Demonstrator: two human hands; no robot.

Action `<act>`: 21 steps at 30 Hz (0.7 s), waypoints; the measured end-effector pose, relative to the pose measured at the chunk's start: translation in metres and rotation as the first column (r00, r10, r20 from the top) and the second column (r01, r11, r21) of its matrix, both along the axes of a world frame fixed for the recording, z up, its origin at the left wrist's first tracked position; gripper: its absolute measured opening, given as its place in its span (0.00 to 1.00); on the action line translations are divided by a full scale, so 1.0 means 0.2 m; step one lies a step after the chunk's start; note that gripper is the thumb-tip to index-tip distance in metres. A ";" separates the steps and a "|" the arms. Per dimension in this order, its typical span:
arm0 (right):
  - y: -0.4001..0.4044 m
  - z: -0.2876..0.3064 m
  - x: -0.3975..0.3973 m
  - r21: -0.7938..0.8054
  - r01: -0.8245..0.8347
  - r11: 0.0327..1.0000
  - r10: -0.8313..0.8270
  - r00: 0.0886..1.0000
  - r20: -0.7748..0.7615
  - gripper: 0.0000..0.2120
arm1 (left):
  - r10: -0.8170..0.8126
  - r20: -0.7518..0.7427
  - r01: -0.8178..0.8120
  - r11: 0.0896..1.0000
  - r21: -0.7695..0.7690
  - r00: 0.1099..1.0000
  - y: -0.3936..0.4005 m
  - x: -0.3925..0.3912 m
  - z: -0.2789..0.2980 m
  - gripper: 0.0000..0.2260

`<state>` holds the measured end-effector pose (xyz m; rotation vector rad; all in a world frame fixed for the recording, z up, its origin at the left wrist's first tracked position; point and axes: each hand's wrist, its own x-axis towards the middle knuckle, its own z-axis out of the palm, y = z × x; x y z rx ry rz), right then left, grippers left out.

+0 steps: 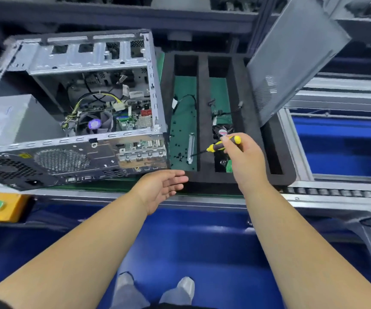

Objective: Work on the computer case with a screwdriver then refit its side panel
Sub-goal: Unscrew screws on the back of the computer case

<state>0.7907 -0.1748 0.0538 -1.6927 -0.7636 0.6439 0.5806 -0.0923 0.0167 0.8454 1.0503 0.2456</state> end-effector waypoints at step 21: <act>0.39 -0.20 0.04 -0.310 -0.253 0.916 0.364 0.849 0.383 0.07 | 0.072 -0.199 -0.088 0.994 -0.072 0.977 0.05 0.06 -0.03 0.15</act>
